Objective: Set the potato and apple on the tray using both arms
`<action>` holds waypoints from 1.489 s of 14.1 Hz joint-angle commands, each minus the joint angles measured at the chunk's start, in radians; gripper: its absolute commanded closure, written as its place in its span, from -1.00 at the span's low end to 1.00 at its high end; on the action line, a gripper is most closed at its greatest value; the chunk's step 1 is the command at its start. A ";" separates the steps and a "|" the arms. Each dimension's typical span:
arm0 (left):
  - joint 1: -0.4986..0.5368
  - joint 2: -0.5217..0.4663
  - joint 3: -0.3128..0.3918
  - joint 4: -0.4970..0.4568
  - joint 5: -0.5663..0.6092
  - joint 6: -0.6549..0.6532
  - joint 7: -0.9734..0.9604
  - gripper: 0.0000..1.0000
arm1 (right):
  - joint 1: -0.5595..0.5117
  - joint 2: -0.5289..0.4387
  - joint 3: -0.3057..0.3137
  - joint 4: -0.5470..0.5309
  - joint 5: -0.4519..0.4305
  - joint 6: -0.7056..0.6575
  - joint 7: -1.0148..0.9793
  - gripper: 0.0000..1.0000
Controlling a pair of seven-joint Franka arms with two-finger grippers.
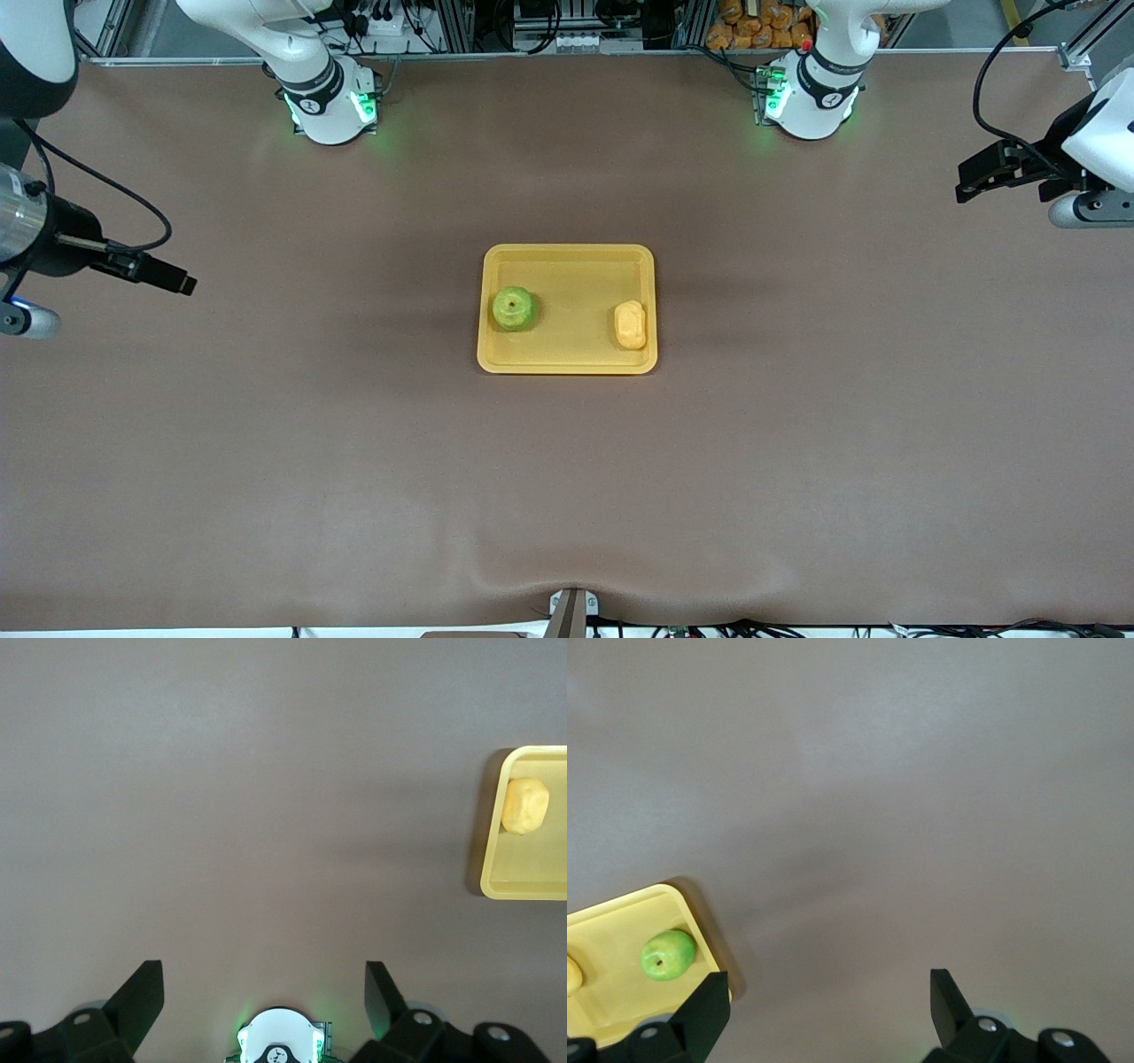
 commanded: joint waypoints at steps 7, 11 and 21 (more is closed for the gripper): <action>0.027 -0.023 0.000 -0.020 -0.027 0.006 0.022 -1.00 | -0.038 -0.075 0.038 -0.007 -0.049 -0.046 -0.053 -1.00; 0.036 -0.030 -0.002 -0.015 -0.027 0.005 0.023 -1.00 | -0.164 -0.101 0.076 -0.018 -0.051 -0.059 -0.317 -1.00; 0.031 -0.015 -0.010 0.025 -0.019 0.003 0.006 -1.00 | -0.195 -0.269 0.104 -0.244 -0.135 0.046 -0.366 -1.00</action>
